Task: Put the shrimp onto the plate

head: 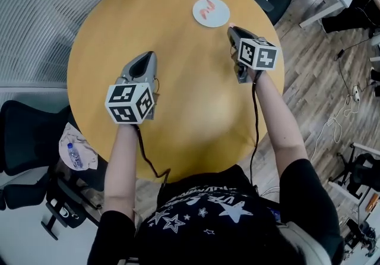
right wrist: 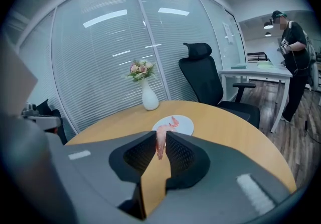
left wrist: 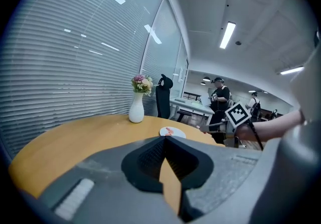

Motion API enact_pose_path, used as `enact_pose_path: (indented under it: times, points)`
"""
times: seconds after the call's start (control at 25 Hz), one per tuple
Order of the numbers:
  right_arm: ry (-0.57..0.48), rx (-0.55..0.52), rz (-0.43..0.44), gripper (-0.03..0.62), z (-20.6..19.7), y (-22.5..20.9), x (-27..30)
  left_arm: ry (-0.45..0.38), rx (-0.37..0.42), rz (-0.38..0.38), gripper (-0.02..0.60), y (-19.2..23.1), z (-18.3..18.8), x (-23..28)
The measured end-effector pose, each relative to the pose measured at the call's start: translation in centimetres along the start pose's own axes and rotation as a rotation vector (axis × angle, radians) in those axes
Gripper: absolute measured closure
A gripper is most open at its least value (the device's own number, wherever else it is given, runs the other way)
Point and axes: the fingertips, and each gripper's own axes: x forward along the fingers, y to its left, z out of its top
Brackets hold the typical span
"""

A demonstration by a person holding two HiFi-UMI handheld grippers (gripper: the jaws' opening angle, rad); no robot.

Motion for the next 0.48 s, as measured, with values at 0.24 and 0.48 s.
enact_pose_path:
  times: [0.24, 0.48]
  points:
    - [0.027, 0.001, -0.004, 0.53, -0.1, -1.9, 3.7, 0.035, -0.009, 0.01, 0.58, 0.6, -1.0, 2.9]
    - [0.052, -0.042, -0.02, 0.53, -0.2, -3.2, 7.1, 0.06, -0.022, 0.015, 0.58, 1.3, -2.5, 5.1]
